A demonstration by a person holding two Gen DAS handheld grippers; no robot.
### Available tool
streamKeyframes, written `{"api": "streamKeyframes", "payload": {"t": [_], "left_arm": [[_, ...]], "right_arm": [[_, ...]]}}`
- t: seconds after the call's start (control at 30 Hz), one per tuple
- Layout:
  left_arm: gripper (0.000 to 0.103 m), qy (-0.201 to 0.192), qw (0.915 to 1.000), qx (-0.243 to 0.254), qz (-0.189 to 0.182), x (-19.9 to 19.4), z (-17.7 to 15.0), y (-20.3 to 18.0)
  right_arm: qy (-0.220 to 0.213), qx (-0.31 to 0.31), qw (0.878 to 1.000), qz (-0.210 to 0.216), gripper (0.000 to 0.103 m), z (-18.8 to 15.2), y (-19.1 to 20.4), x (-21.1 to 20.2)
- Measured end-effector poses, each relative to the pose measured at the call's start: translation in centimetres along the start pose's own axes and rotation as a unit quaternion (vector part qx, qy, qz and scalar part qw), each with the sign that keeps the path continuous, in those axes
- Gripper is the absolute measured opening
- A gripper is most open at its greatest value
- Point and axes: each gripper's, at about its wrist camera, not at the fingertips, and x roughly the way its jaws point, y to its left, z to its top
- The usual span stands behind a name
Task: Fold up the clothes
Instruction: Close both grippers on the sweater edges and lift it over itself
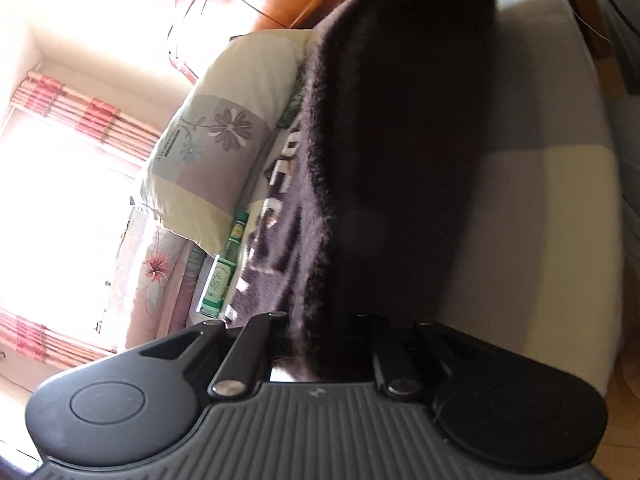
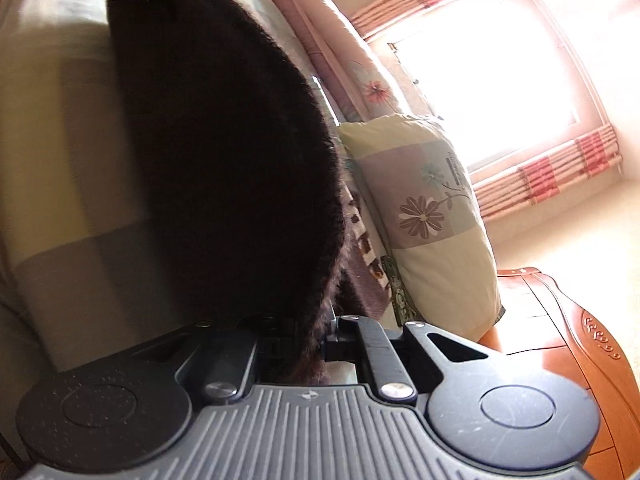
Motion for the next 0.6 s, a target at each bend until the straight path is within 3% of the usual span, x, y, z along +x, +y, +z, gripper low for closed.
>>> {"api": "streamKeyframes", "payload": {"t": [0.6], "left_arm": [[0.008, 0.007, 0.9982, -0.058, 0.009, 11.0, 0.8, 7.5]], "right_arm": [[-0.017, 0.017, 0.999, -0.026, 0.009, 2.4, -6.7, 12.0]]}}
